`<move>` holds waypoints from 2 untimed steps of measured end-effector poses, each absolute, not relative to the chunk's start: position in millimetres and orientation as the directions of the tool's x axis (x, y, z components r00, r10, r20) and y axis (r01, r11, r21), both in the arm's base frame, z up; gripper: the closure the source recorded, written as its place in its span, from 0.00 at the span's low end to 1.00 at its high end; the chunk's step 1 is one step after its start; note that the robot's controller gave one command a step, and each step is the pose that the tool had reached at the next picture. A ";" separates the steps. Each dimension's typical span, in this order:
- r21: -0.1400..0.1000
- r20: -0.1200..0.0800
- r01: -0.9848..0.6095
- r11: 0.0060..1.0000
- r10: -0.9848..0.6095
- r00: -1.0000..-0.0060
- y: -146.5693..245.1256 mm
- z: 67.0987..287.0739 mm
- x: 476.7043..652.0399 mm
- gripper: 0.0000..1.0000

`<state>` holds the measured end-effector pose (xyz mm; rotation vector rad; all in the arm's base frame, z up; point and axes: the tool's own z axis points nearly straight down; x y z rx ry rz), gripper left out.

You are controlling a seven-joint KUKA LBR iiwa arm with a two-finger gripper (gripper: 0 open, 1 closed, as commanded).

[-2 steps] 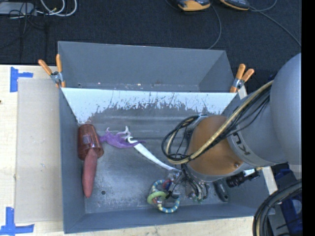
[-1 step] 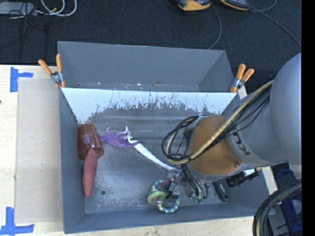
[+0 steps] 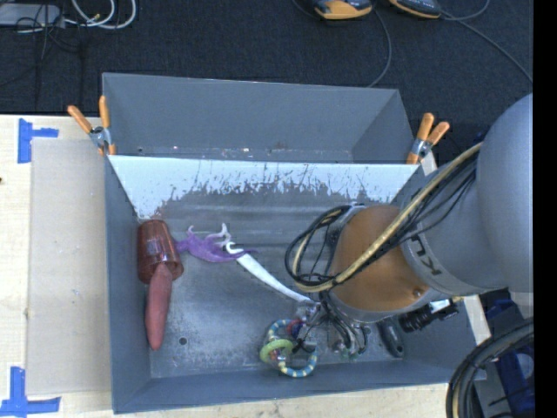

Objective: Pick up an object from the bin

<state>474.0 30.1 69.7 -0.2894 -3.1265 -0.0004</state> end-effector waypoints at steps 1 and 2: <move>0.000 0.002 0.177 0.984 0.177 -0.984 27.8 69.6 471.0 1.00; 0.000 0.002 0.110 0.994 0.110 -0.994 29.0 69.5 470.5 1.00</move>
Offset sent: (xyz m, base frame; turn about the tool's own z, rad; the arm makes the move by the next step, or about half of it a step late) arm -0.0043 0.0006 0.0003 -0.1219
